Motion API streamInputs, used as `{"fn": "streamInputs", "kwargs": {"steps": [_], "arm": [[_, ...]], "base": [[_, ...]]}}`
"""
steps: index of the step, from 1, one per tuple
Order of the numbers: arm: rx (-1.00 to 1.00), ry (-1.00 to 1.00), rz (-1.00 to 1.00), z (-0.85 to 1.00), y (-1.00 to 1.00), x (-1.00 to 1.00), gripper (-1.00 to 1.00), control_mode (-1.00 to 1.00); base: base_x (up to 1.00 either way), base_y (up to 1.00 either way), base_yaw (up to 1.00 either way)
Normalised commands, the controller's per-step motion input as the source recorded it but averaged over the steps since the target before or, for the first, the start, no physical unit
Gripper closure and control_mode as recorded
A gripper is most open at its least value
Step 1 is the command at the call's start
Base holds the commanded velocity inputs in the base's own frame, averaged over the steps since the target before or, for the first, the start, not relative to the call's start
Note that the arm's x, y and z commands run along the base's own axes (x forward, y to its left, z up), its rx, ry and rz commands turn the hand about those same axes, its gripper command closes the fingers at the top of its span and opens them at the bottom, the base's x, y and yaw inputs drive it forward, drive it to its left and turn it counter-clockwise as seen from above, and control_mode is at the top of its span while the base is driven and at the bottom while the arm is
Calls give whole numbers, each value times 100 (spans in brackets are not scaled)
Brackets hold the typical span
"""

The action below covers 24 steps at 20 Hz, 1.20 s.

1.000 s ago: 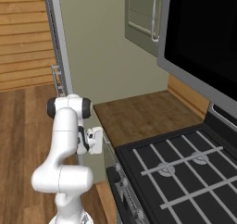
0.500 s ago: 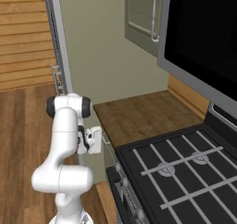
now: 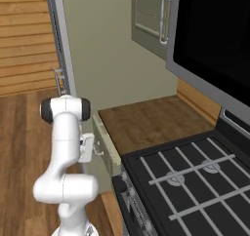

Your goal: Take a straw from the drawer in front and place it inside the glass cup on the dining counter.

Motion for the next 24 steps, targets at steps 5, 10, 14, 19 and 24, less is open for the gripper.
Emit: {"fn": "streamInputs", "kwargs": {"steps": [5,10,14,19,24], "arm": [[0,4,0,-1,100,-60,100,-100],[0,7,0,-1,100,-60,100,-100],[3,14,0,0,100,-52,-100,-100],[23,29,0,1,68,-45,-100,-100],[39,28,0,23,40,-70,-100,-100]], "base": [[0,0,0],[0,0,0],[0,0,0],[0,0,0],[0,0,0]]}}
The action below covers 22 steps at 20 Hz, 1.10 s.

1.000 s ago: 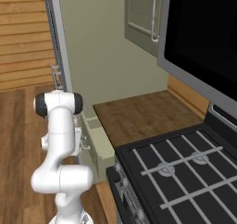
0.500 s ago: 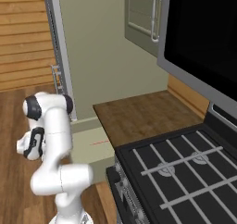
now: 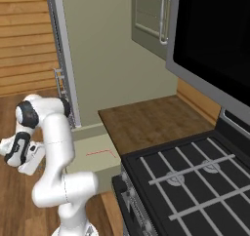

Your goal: Take a straw from the drawer in front and place it inside the glass cup on the dining counter.

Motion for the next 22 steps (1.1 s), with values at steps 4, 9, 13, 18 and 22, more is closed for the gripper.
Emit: {"fn": "streamInputs", "kwargs": {"steps": [4,9,13,18,22], "arm": [[35,6,0,78,21,-78,-100,-100],[31,-16,0,100,-34,-67,-100,-100],[26,-10,-6,100,-92,-8,-100,-100],[34,2,-13,100,-100,17,-100,-100],[39,20,-13,85,-96,58,-100,-100]], "base": [[0,0,0],[0,0,0],[0,0,0],[0,0,0],[0,0,0]]}}
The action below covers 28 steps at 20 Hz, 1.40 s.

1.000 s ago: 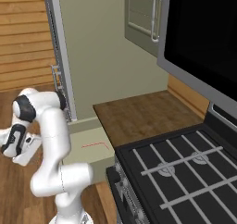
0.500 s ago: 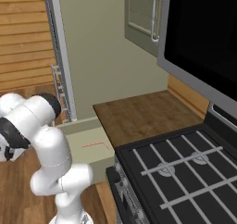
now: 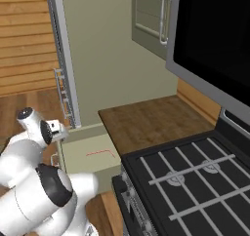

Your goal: Take a straw from the drawer in front and place it inside the glass cup on the dining counter.

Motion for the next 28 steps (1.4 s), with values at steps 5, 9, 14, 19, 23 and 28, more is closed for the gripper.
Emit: {"fn": "streamInputs", "kwargs": {"steps": [5,9,14,19,23,28], "arm": [[14,26,-7,-1,-55,89,-100,-100],[1,21,-2,-29,-8,88,-100,-100],[0,17,-5,-17,1,57,-100,-100],[0,3,-3,-38,22,3,-100,-100],[0,0,0,-50,28,0,-100,-100],[0,0,0,-43,20,0,-100,-100]], "base": [[0,0,0],[0,0,0],[0,0,0],[0,0,0],[0,0,0],[0,0,0]]}}
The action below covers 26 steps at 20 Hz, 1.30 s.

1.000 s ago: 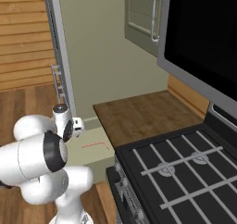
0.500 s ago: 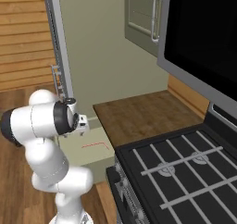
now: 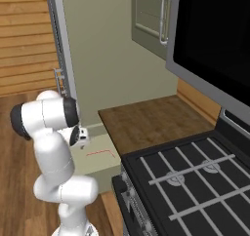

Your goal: Take a straw from the drawer in front and place it inside the glass cup on the dining counter.

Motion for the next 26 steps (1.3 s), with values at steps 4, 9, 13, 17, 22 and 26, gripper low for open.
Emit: {"fn": "streamInputs", "kwargs": {"steps": [4,9,13,17,22,26], "arm": [[4,3,0,-26,37,-4,-100,-100],[8,12,0,-8,65,-13,-100,-100],[7,17,0,-7,96,-39,-100,-100],[3,6,0,-1,94,-70,-100,-100],[-5,-6,-12,32,-19,-4,-100,-100],[-12,-4,-13,21,-83,32,-100,-100]], "base": [[0,0,0],[0,0,0],[0,0,0],[0,0,0],[0,0,0],[0,0,0]]}}
